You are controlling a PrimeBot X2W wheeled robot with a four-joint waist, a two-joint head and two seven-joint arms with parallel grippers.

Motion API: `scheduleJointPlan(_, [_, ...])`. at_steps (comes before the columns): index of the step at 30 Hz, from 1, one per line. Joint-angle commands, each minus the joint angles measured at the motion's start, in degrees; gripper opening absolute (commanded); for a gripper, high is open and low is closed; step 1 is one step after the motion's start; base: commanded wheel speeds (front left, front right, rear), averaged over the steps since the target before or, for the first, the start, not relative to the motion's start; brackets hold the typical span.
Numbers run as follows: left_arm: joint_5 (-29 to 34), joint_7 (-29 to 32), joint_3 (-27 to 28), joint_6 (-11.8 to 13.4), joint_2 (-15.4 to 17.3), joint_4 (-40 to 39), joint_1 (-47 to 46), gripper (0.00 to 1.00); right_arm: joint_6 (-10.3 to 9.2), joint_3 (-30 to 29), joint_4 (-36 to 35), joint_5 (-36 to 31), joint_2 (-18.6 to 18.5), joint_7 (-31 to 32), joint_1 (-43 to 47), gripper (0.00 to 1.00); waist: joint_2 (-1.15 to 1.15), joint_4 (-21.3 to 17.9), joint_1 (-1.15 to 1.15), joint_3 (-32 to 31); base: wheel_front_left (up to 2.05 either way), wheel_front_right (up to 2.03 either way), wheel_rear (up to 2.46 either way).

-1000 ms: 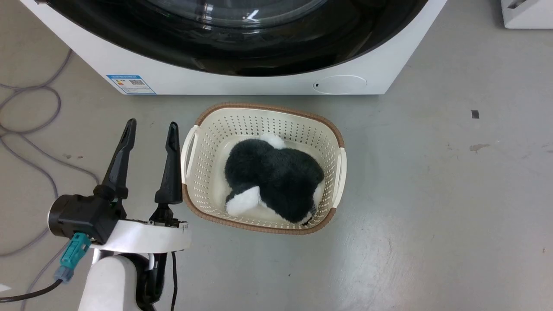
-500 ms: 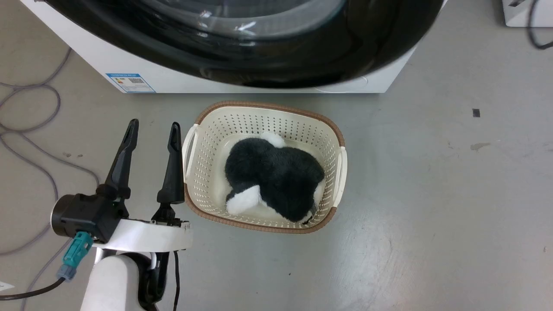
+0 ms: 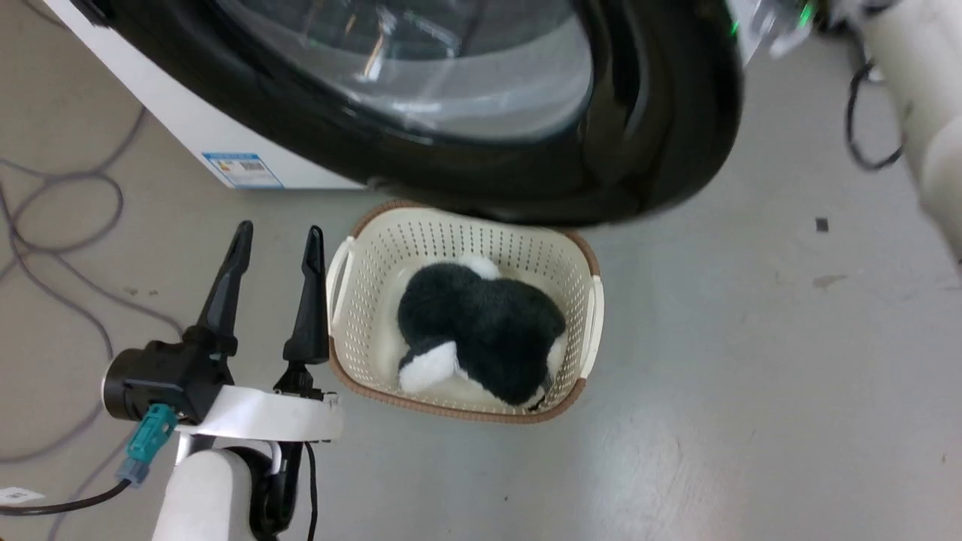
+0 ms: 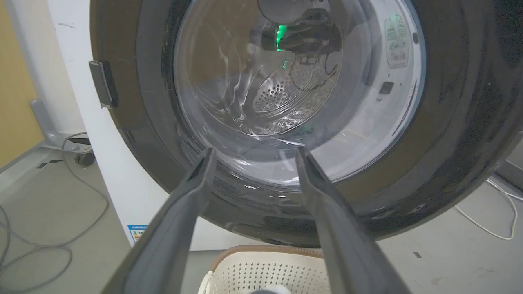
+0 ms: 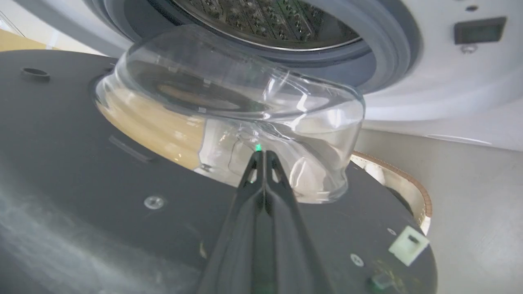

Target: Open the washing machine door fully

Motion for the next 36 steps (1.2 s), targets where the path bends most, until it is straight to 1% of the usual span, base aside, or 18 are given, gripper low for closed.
scheduleJointPlan(1, [0.67,-0.30,0.06,-0.24,0.03,0.56,0.76,1.00,0.06,0.21,-1.19,0.48,0.19,0.66,3.05,0.00,0.00,0.12,0.00,-1.65,0.00,0.00,0.00])
scheduleJointPlan(9, [2.78,-0.30,-0.16,-0.24,0.23,3.33,4.03,1.00,0.06,-0.56,-9.00,2.99,-1.20,2.85,15.03,0.00,0.00,1.09,0.00,-7.98,0.00,0.00,0.00])
scheduleJointPlan(18, [3.38,-0.30,-0.52,0.30,0.07,5.64,8.04,1.00,0.06,-1.30,-18.49,5.97,-2.22,4.32,26.97,0.00,0.00,2.53,0.00,-14.39,0.00,0.00,0.00])
scheduleJointPlan(28, [3.42,-0.30,-1.34,0.84,-0.06,7.48,10.75,1.00,0.06,-0.96,-27.36,8.63,-1.95,5.63,35.93,0.00,0.00,3.63,0.00,-17.63,0.00,0.00,0.00])
scheduleJointPlan(36, [3.41,-0.30,-1.86,1.00,-0.11,8.60,11.43,1.00,0.06,0.08,-32.51,9.22,-1.58,4.80,41.15,0.00,0.00,4.01,0.00,-18.77,0.00,0.00,0.00])
